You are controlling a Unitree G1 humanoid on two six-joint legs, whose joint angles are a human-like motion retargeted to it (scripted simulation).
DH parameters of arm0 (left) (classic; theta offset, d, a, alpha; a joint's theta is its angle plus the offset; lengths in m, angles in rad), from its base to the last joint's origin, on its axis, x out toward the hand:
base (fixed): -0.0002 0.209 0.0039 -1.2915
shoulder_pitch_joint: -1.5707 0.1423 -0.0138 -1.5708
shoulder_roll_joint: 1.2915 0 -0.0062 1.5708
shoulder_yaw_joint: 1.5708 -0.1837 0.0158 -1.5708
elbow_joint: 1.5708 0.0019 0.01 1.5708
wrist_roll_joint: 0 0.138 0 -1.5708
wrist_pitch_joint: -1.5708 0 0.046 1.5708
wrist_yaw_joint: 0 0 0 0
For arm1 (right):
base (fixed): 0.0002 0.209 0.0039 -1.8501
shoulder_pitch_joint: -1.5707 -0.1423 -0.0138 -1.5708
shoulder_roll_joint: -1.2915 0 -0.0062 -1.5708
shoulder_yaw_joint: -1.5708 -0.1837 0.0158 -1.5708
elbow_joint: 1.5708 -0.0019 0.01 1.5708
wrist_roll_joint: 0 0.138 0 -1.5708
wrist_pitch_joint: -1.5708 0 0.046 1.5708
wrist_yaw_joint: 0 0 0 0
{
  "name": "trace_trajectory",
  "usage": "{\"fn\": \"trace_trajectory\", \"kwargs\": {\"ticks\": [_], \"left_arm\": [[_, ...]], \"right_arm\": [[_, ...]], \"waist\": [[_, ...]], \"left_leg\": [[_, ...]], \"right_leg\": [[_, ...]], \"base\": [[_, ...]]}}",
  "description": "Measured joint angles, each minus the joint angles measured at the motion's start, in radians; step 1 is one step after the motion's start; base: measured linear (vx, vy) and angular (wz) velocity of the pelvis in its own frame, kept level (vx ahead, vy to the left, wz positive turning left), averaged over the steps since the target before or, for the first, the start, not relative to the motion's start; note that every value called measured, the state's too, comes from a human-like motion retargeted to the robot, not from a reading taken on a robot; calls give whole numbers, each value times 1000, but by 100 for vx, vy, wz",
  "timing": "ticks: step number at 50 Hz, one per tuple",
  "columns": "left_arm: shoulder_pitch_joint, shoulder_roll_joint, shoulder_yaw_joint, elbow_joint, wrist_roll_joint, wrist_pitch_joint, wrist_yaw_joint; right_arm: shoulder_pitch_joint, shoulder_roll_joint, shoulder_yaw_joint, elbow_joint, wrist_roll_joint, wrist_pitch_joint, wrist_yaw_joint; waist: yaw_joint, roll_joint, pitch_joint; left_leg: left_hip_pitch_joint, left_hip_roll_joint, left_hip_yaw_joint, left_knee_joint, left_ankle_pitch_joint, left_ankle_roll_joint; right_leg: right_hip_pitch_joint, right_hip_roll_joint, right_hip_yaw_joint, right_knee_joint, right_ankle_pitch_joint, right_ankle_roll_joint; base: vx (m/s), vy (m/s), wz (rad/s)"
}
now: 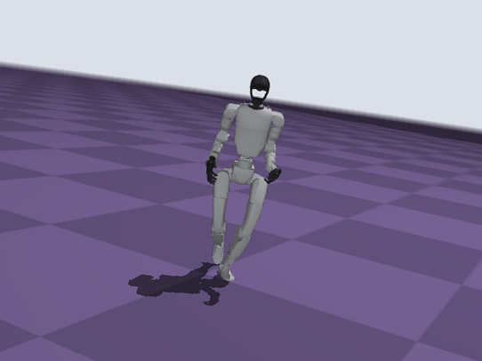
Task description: Walk run
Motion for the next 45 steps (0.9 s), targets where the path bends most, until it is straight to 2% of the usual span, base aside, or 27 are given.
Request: {"fn": "trace_trajectory", "kwargs": {"ticks": [3, 5, 7, 9, 10, 13, 15, 16, 17, 18, 20, 22, 24, 25, 27, 29, 30, 31, 33, 35, 37, 38, 40, 41, 42, 43, 45], "left_arm": [[-68, 49, -26, 0, -15, 27, -29], [-101, 83, -54, -7, -27, 32, -49], [-109, 108, -79, -19, -33, 31, -69], [-95, 120, -91, -26, -33, 33, -88], [-83, 123, -94, -28, -32, 34, -95], [-13, 110, -81, -20, -31, 24, -105], [50, 94, -78, -22, -46, 3, -94], [85, 88, -81, -33, -63, 1, -95], [124, 83, -77, -46, -78, 3, -102], [166, 83, -60, -66, -88, 15, -121], [230, 78, -27, -82, -80, 47, -167], [206, 33, -36, -69, -58, 64, -161], [227, -14, -21, -62, -48, 48, -143], [240, -32, -17, -62, -43, 34, -135], [254, -50, -12, -55, -34, 26, -134], [272, -54, -6, -48, -27, 38, -143], [278, -51, -2, -45, -23, 45, -149], [276, -39, 0, -44, -16, 45, -147], [265, -19, 4, -50, 3, 39, -133], [245, -12, 12, -74, 33, 31, -107], [200, -5, 30, -116, 56, 16, -71], [168, 5, 38, -141, 57, 8, -48], [106, 35, 46, -198, 51, -3, 0], [92, 44, 29, -210, 43, -12, 12], [60, 52, 26, -216, 35, -18, 19], [-6, 60, 50, -211, 25, -15, 16], [-137, 79, 69, -159, 32, -5, -7]], "right_arm": [[99, 4, -45, 4, -25, 3, 8], [167, 21, -76, -5, -22, -2, -6], [232, 48, -107, -22, -2, -13, -23], [277, 62, -135, -43, 13, -36, -46], [293, 64, -147, -54, 15, -52, -60], [283, 45, -139, -87, -22, -79, -135], [236, 24, -112, -120, -57, -78, -165], [197, 13, -97, -136, -71, -69, -169], [158, 4, -79, -152, -82, -60, -171], [121, 1, -54, -168, -85, -52, -167], [26, 0, -3, -183, -58, -46, -179], [-158, -28, -6, -149, 57, -54, -153], [-258, -44, 43, -159, 167, -57, -101], [-300, -44, 81, -174, 213, -59, -96], [-368, -67, 80, -216, 279, -65, -86], [-391, -98, 75, -260, 308, -64, -63], [-393, -111, 74, -280, 315, -60, -47], [-375, -117, 58, -303, 313, -46, -27], [-323, -117, 20, -336, 287, -15, 13], [-255, -101, -15, -339, 222, 18, 40], [-205, -76, -27, -294, 148, 35, 33], [-186, -63, -25, -257, 115, 33, 18], [-138, -12, -14, -156, 28, 14, -23], [-71, 2, -10, -76, -13, 8, -47], [-15, 17, -4, 6, -37, 10, -65], [18, 32, 4, 93, -23, 29, -73], [101, 97, -17, 242, 149, 49, 69]], "waist": [[-36, 14, 15], [-55, 14, 26], [-105, 34, 33], [-166, 65, 29], [-198, 81, 27], [-277, 125, 28], [-290, 137, 24], [-283, 104, 19], [-266, 78, 14], [-229, 68, 11], [-209, 100, 27], [-154, 78, 43], [-65, 13, 30], [-26, -11, 27], [19, 3, 30], [101, -17, 34], [157, -38, 36], [196, -52, 41], [257, -67, 53], [265, -86, 86], [203, -107, 129], [186, -122, 147], [111, -60, 133], [79, -23, 121], [43, 5, 113], [0, 13, 112], [4, -15, 65]], "left_leg": [[92, -45, -54, -49, 3, 0], [174, -84, -104, -124, 32, -5], [255, -104, -183, -199, 104, -28], [342, -107, -254, -277, 230, -70], [383, -102, -283, -308, 307, -99], [502, -56, -306, -374, 641, -205], [560, -55, -322, -358, 840, -287], [578, -100, -320, -309, 920, -326], [577, -129, -290, -231, 981, -356], [542, -130, -206, -96, 1004, -367], [415, -102, -155, 224, 984, -329], [233, -161, -185, 486, 832, -342], [97, -198, -60, 545, 685, -324], [26, -174, 10, 561, 593, -300], [-136, -69, 63, 555, 429, -247], [-240, -7, 161, 409, 357, -190], [-276, 29, 234, 317, 326, -157], [-294, 31, 268, 191, 300, -141], [-306, -10, 241, -67, 257, -114], [-256, -87, 158, -266, 253, -98], [-154, -81, 225, -290, 279, -59], [-120, -49, 213, -245, 287, -15], [-109, 17, 85, -52, 88, 0], [-129, -18, -92, 23, 57, 0], [-134, -24, -192, 93, 14, 0], [-110, 28, -134, 153, -53, 0], [-20, -15, -100, 111, -95, 0]], "right_leg": [[-230, -70, 43, 137, -227, -93], [-356, -158, 27, 110, -306, -132], [-433, -186, 34, -37, -330, -68], [-472, -182, 58, -243, -345, 26], [-482, -178, 82, -356, -354, 84], [-452, -182, 169, -645, -414, 260], [-424, -202, 125, -724, -448, 264], [-395, -239, 66, -721, -329, 276], [-367, -262, 44, -698, -282, 277], [-343, -255, 95, -634, -379, 258], [-320, -81, 338, -468, -547, 213], [-271, -226, 164, -446, -596, 207], [-209, -224, 229, -429, -667, 192], [-180, -202, 276, -422, -698, 188], [-89, -190, 186, -504, -671, 172], [23, -192, 103, -619, -551, 162], [77, -187, 63, -674, -454, 156], [129, -166, 78, -720, -305, 175], [227, -145, 48, -780, -4, 204], [287, -165, 17, -690, 154, 247], [277, -183, -14, -404, 154, 221], [263, -130, 29, -302, 154, 153], [215, 42, -25, -227, 153, 62], [150, 82, -49, -92, 81, 55], [71, 119, -58, 34, 3, 48], [-35, 149, -39, 143, -86, 42], [-214, 60, -33, 248, -234, -28]], "base": [[113, 5, 178], [103, -7, 190], [137, -13, 230], [142, -19, 235], [159, -23, 219], [149, -25, 153], [167, -35, 42], [180, -42, -12], [182, -48, -77], [183, -48, -72], [182, -36, 31], [137, -1, 46], [120, 0, -72], [153, 12, 15], [181, 18, 95], [132, -1, 25], [143, -2, -17], [149, 0, 3], [171, 10, 53], [178, 9, 125], [178, -31, 174], [187, -64, 137], [205, -35, 156], [225, 16, 212], [210, 11, 228], [178, -15, 194], [168, -22, 157]]}}
